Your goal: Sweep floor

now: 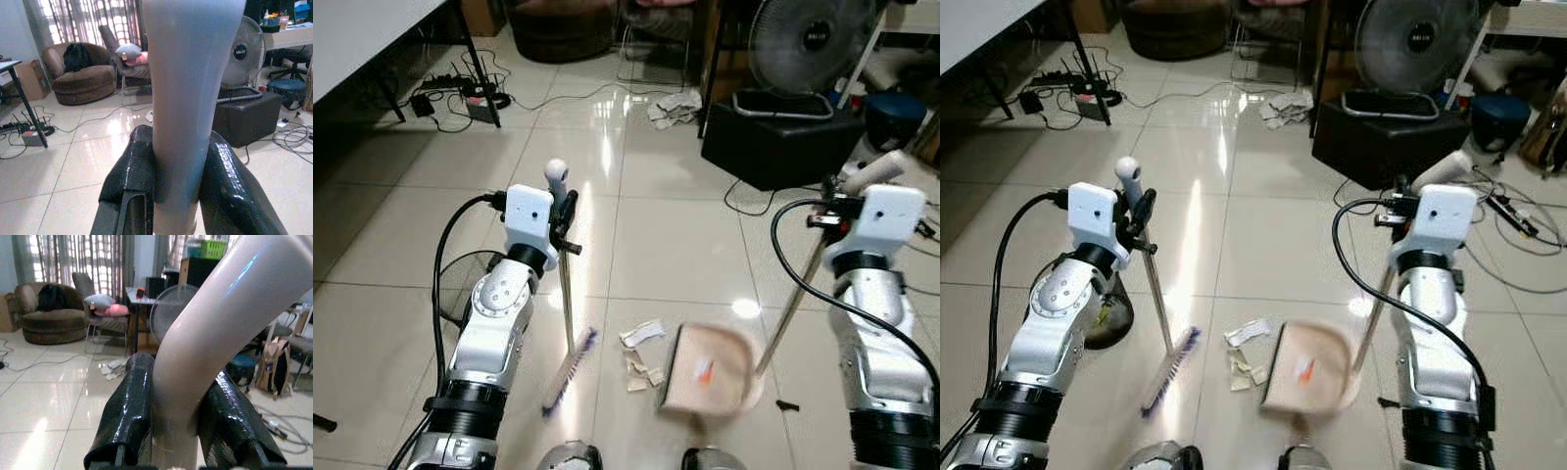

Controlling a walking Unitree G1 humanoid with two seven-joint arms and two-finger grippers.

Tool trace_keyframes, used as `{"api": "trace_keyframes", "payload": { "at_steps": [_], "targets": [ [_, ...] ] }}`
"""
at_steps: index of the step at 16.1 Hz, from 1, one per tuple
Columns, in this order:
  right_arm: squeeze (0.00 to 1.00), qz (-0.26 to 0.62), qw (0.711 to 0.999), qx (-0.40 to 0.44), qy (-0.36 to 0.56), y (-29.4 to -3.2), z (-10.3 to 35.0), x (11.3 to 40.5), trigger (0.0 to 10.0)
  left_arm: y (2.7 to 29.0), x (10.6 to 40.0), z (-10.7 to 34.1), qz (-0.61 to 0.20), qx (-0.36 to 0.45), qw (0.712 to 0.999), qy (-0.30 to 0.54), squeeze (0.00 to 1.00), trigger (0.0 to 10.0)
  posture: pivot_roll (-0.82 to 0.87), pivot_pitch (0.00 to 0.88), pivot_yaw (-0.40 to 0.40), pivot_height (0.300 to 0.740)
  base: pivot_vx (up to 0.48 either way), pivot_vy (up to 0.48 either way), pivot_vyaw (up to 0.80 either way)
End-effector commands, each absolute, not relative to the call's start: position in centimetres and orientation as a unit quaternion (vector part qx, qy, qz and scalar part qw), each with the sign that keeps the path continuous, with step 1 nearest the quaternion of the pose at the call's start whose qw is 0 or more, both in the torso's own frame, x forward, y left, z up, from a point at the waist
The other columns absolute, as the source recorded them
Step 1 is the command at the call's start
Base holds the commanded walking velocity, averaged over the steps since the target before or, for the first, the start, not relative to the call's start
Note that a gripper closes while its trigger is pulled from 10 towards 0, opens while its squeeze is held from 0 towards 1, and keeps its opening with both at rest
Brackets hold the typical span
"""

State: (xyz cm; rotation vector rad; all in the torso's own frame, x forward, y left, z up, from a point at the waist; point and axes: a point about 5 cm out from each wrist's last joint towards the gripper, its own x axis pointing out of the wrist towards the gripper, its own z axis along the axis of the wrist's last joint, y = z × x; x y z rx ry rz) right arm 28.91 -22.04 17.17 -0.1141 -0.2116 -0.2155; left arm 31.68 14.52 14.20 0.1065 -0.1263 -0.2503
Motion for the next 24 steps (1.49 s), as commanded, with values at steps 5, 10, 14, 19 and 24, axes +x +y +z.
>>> {"api": "trace_keyframes", "payload": {
  "at_steps": [5,10,14,19,24],
  "targets": [
    [0.0,-0.13,0.974,-0.144,-0.118,-24.1,17.4,28.3,10.0,15.0,32.4,14.2,-0.106,0.075,0.989,-0.067,0.0,10.0,-0.02,0.144,0.075,0.74,0.0,0.0,0.0],
    [0.0,-0.111,0.974,-0.148,-0.13,-25.5,17.1,28.2,10.0,15.1,33.2,14.0,-0.084,0.068,0.991,-0.075,0.0,10.0,-0.04,0.162,0.078,0.74,0.0,0.0,0.0],
    [0.0,-0.072,0.968,-0.185,-0.156,-24.6,16.2,29.7,10.0,14.9,33.5,13.5,-0.079,0.061,0.992,-0.081,0.0,10.0,0.01,0.241,0.072,0.74,0.0,0.0,0.0],
    [0.0,-0.023,0.963,-0.186,-0.195,-22.3,16.6,32.0,10.0,14.9,34.1,14.8,-0.076,0.058,0.989,-0.114,0.0,10.0,0.06,0.333,0.051,0.74,0.0,0.0,0.0],
    [0.0,0.001,0.965,-0.174,-0.194,-19.8,14.6,32.8,10.0,15.7,34.1,14.8,-0.071,0.08,0.987,-0.122,0.0,10.0,0.11,0.341,0.054,0.74,0.0,0.0,0.0]
  ]
}}
